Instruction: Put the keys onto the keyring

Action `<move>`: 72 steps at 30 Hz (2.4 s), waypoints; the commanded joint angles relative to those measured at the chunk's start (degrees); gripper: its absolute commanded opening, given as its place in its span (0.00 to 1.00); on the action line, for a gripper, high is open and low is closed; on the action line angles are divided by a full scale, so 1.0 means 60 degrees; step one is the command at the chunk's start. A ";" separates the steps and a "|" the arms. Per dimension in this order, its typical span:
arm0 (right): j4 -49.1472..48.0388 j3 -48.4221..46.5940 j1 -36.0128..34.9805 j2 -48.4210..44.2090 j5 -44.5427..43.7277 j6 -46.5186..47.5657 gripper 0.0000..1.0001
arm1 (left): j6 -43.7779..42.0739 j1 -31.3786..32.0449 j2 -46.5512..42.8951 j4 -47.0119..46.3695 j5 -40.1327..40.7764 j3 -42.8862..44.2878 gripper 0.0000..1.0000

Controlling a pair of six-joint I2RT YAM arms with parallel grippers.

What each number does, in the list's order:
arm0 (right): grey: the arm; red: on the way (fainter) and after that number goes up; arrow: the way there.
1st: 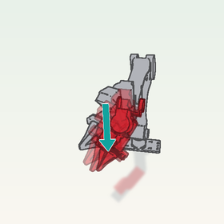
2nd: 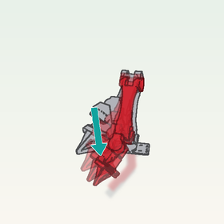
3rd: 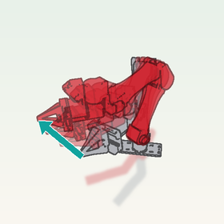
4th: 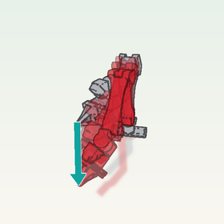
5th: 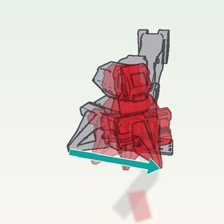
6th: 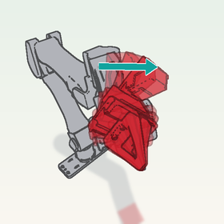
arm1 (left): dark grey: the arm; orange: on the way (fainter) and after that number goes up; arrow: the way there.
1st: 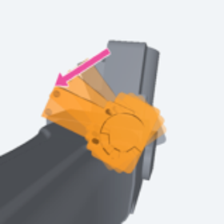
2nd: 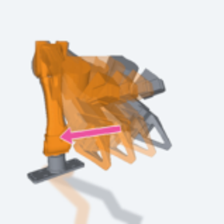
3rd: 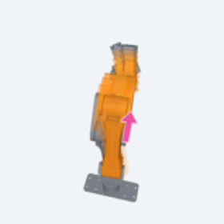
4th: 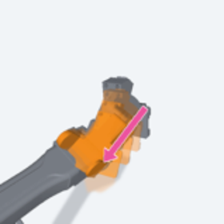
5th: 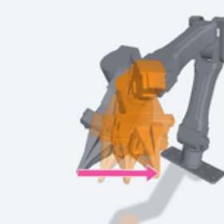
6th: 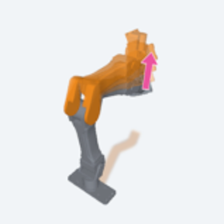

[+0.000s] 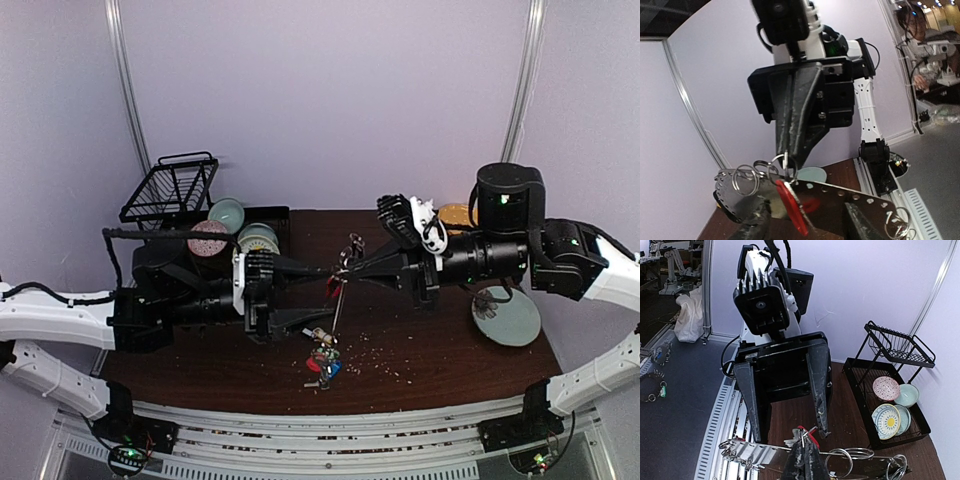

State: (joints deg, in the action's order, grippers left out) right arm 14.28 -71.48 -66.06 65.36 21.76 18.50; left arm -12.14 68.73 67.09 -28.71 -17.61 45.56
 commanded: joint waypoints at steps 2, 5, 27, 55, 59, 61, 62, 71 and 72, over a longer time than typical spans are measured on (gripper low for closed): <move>-0.0970 -0.0024 0.0044 -0.0114 0.0315 -0.0315 0.00 | -0.0258 0.0026 0.0258 -0.0472 0.0660 0.0310 0.43; -0.1038 -0.0025 0.0061 -0.0101 0.0364 -0.0364 0.00 | -0.0398 0.0030 0.0317 -0.0477 0.1130 0.0317 0.37; -0.1497 0.0405 0.0075 -0.0193 -0.0085 -0.1042 0.00 | -0.0080 0.0293 0.0049 -0.1775 0.1585 -0.0312 0.00; -0.7461 0.2409 0.0168 0.0125 -0.1056 -0.3986 0.00 | -0.1843 0.1055 0.1545 -0.2901 0.2919 -0.0880 0.30; -0.7270 0.2684 0.0273 -0.0081 -0.0978 -0.3890 0.00 | -0.1452 0.0906 0.0524 -0.3233 0.2669 -0.1776 0.65; -0.7232 0.2833 0.0382 -0.0160 -0.0667 -0.3857 0.00 | -0.1248 0.0663 -0.0067 -0.2430 0.2371 -0.1861 0.71; -0.7173 0.2896 0.0459 -0.0188 -0.0457 -0.3823 0.00 | -0.1187 0.0502 -0.0429 -0.1821 0.2058 -0.1799 0.73; -0.7065 0.3039 0.0767 -0.0131 0.1159 -0.3581 0.00 | -0.0909 -0.1198 -0.2390 0.1497 -0.0799 -0.1388 0.82; -0.7088 0.3037 0.0776 -0.0094 0.1212 -0.3558 0.00 | -0.0912 -0.1351 -0.2405 0.1642 -0.0988 -0.1319 0.82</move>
State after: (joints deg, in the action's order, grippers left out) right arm -25.30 -52.31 -61.76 65.34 24.86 -4.16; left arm -18.79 64.12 54.19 -26.85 -13.52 35.14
